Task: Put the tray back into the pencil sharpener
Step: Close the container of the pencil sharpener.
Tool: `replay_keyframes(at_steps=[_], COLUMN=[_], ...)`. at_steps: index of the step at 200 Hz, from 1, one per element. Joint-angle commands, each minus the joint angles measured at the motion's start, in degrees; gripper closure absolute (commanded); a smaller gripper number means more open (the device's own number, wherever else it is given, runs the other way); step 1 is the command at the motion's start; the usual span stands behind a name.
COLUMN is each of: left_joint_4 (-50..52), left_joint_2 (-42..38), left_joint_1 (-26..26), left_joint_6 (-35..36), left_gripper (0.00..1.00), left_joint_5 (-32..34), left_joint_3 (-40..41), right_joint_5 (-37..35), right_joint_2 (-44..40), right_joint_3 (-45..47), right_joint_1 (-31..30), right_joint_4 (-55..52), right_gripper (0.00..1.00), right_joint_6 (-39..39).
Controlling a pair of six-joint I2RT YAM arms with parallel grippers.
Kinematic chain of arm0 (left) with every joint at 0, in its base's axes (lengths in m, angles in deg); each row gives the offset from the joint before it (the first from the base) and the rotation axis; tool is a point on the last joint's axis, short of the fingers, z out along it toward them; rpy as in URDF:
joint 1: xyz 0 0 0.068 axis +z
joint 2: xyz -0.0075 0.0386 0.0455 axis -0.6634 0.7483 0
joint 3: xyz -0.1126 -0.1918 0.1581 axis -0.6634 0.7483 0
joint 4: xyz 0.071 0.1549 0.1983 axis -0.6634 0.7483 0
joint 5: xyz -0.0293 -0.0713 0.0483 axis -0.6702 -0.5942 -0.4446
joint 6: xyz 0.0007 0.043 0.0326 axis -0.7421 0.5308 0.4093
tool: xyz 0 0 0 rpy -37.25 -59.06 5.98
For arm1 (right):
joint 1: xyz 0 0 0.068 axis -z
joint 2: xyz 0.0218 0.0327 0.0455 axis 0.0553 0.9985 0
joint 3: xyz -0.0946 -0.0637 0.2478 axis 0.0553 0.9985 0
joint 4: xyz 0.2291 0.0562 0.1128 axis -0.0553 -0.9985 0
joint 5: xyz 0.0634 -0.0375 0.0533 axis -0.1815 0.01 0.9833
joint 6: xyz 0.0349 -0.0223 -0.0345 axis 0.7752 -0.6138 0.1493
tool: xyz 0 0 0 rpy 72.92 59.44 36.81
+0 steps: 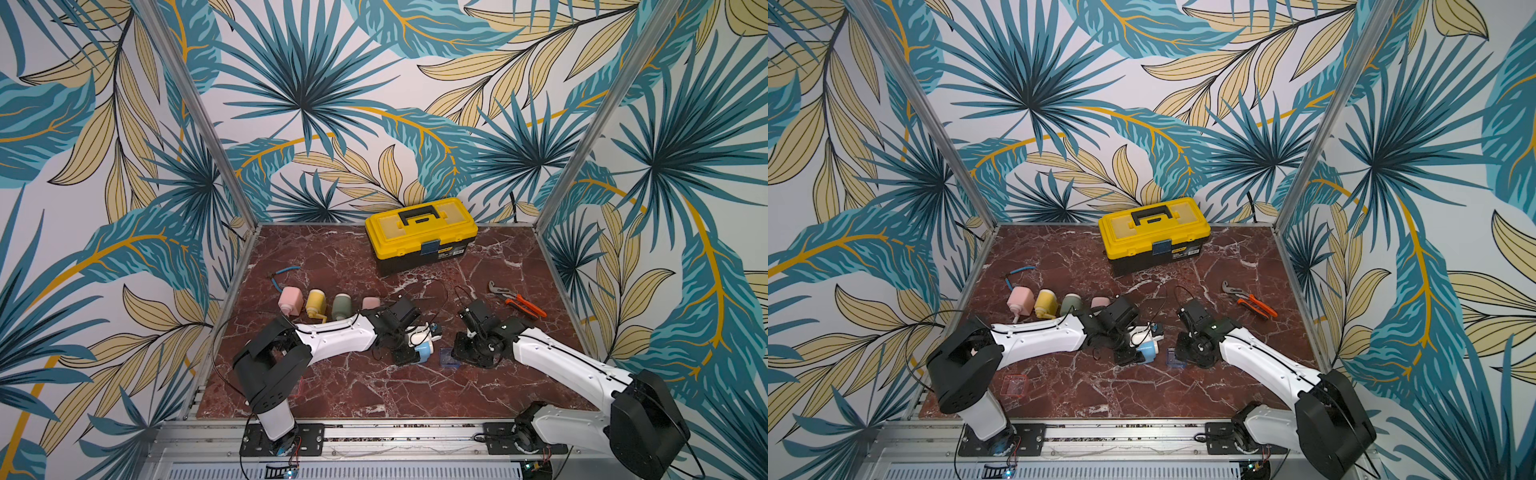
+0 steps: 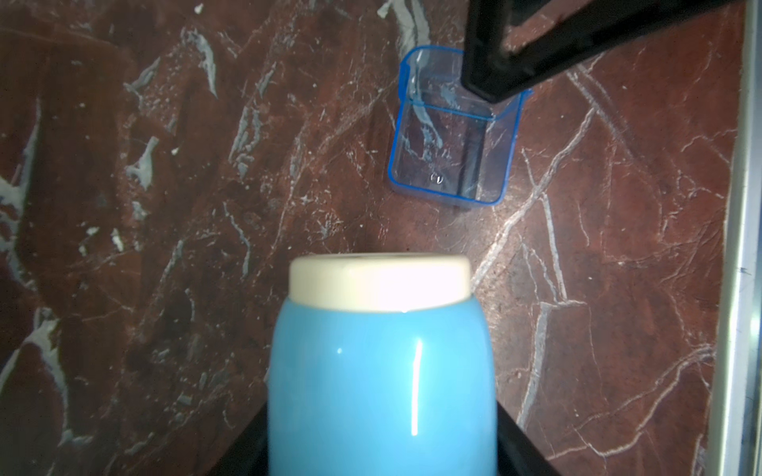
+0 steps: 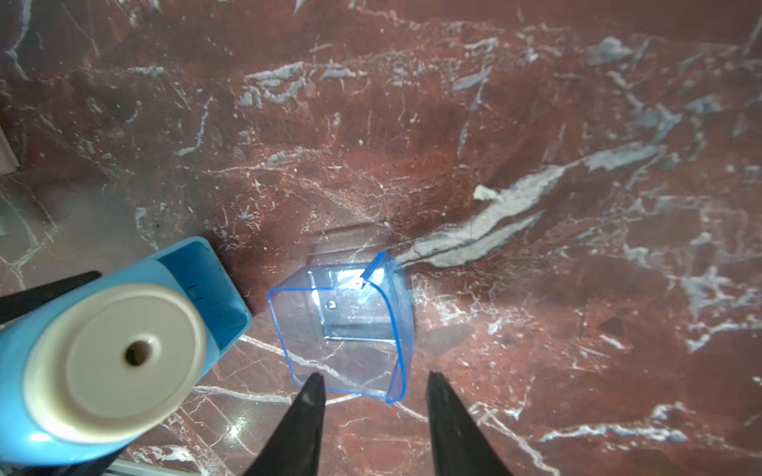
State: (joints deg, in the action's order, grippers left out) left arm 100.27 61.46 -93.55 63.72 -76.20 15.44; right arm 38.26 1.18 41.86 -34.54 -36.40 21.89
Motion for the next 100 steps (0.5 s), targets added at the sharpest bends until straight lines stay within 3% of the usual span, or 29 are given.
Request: replay_keyframes(at_steps=[1,100], left_joint_4=[-2.6,-2.64], left_joint_2=[-1.83,1.15], left_joint_1=[-1.05,-1.54], left_joint_6=[3.35,8.46], left_gripper=[0.5,0.5], left_joint_5=[-3.15,-6.76], left_joint_3=[0.95,-2.22], right_joint_5=[-0.9,0.6], right_joint_2=[0.51,1.93], right_joint_3=[1.98,4.58], right_joint_1=[0.42,0.73], right_joint_4=[1.22,6.27], right_gripper=[0.59,0.73], right_joint_6=[-1.0,-3.4])
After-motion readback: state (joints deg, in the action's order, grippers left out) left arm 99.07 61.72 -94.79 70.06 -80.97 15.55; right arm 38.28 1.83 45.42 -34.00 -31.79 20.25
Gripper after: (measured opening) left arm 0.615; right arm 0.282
